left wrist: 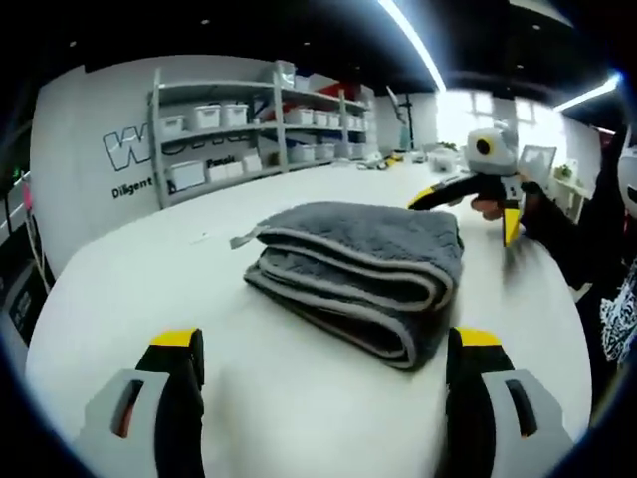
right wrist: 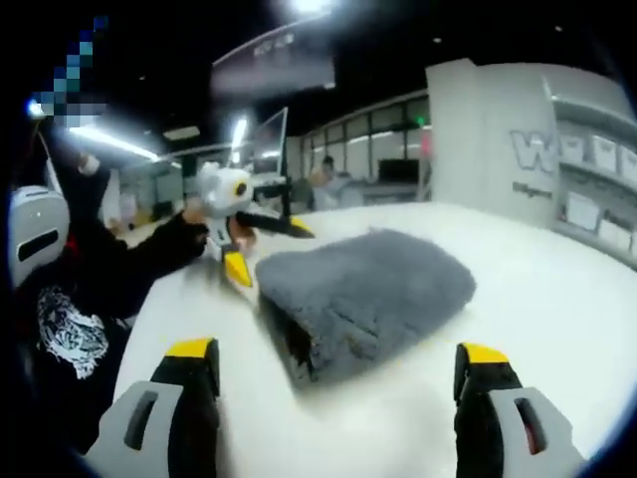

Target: Open the folded towel by lifting each exposed corner and separating the folded layers until the towel lies flat within the target outline without major curled edges

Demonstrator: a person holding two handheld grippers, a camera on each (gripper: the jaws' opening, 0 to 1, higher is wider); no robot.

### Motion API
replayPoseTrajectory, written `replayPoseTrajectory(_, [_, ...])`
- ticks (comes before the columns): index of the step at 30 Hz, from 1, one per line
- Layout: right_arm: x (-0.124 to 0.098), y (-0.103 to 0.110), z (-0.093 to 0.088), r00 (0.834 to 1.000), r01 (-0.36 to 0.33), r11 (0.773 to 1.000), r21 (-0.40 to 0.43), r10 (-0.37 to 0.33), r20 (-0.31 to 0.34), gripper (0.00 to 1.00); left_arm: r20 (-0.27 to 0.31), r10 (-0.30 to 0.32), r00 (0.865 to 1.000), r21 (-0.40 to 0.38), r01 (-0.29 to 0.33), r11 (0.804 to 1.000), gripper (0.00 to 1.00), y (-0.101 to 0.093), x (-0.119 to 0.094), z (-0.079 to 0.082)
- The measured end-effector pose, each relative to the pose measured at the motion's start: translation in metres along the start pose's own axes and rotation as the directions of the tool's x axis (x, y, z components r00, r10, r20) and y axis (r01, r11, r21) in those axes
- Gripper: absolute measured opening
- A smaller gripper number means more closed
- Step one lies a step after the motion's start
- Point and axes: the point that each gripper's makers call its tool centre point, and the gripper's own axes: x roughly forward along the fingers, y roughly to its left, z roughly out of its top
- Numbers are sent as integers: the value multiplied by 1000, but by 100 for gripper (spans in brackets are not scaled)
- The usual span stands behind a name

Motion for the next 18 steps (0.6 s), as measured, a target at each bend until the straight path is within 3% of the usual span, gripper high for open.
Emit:
replayPoseTrajectory(4, [-3,-9,6,999,31,999,17,-31,30,100,7,27,1000,0,-27,1000,100,10,0,0])
replayPoseTrajectory(9, [-12,-10,13,997,46,998,32,-48,62,100,74,25,997,-18,-24,1000,100,8,-5,15])
replayPoseTrajectory(14, [-22,-12,13,995,77,997,27,-79,60,100,78,29,997,1,-30,1000,100,-1,-13,22])
replayPoseTrajectory(18, [-30,-15,14,992,110,994,27,-111,66,100,80,76,994,-24,-74,997,100,4,-22,24])
